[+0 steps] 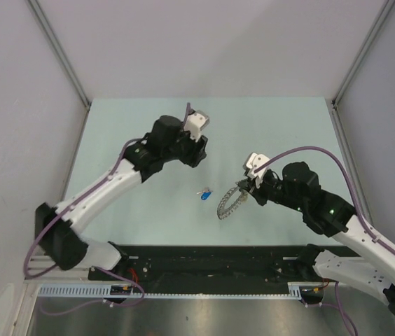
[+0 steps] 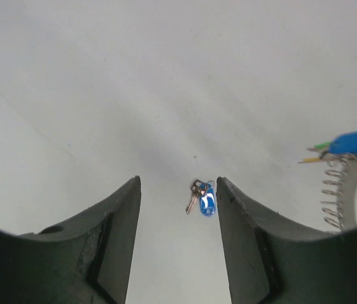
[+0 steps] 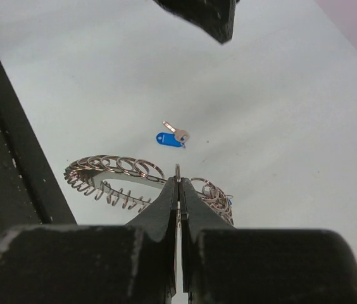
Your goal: Put the keys on the keyring
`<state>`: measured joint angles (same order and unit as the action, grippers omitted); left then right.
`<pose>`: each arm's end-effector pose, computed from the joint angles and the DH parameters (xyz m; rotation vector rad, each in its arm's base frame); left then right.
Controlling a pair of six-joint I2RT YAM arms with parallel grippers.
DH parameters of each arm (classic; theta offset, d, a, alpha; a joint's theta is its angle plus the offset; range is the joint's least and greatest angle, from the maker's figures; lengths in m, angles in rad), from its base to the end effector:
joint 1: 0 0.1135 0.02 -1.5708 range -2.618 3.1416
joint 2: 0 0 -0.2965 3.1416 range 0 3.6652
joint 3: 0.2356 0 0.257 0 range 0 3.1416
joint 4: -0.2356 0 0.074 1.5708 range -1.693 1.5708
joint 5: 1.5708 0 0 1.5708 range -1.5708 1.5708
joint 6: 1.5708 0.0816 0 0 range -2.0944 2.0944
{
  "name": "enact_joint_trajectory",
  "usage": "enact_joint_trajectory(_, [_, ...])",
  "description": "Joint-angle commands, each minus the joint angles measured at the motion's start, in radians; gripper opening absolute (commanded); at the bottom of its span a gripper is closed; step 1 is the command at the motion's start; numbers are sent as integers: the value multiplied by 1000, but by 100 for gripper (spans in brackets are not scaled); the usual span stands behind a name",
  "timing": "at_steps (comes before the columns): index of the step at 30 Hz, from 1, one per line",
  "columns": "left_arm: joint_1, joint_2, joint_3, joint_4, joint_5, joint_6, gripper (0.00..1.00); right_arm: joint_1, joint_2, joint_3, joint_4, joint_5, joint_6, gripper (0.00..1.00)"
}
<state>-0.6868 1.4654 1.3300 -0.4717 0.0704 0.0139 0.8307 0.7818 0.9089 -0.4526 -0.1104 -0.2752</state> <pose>0.2841 -0.2404 0.3454 0.7978 2.0643 -0.4556 0.1261 0.1514 0.3640 -1.0742 1.5954 0.4804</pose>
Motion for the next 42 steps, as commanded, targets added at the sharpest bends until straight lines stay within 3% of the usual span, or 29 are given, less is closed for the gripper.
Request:
enact_joint_trajectory(1, [13,-215,-178,254,175,129,56,10,19,12,81,-106,-38,0])
enact_joint_trajectory(7, [16,-401,-322,346,509,256,59,13,65,12,143,-211,-58,0])
enact_joint_trajectory(20, [15,-433,-394,389,836,299,58,27,168,42,221,-305,-87,0])
enact_joint_trajectory(42, [13,-346,-394,332,842,316,29,31,168,65,264,-334,-70,0])
